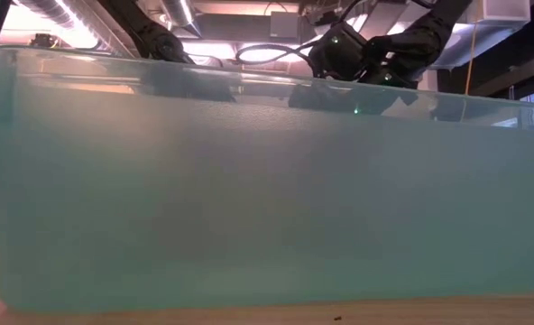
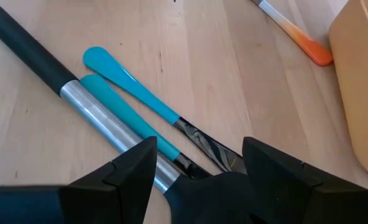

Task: Pick & Place Kitchen Items
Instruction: Adjust the orange table knife on the table

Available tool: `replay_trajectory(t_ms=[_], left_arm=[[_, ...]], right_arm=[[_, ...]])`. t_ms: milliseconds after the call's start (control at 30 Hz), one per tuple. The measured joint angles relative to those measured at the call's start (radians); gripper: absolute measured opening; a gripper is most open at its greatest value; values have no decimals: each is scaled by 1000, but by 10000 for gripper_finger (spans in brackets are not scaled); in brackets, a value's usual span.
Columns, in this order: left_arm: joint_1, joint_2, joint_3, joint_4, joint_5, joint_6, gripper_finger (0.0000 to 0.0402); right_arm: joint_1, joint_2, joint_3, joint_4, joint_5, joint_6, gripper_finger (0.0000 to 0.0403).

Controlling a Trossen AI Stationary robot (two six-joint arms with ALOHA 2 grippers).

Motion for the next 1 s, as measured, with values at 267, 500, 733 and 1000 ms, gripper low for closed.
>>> replay_trajectory(t_ms=[267, 500, 733, 1000], left_arm=[[0, 0, 0, -7, -1, -18, 4], [-8, 77, 5, -3, 8, -20, 2], [-50, 125, 8, 3, 1, -27, 6], [-109, 94, 1, 11, 40, -46, 4]], right_arm=[[2, 0, 0, 0, 0, 0, 240], [2, 0, 0, -4, 0, 0, 240], [2, 0, 0, -8, 0, 0, 240], [2, 0, 0, -14, 0, 4, 240]])
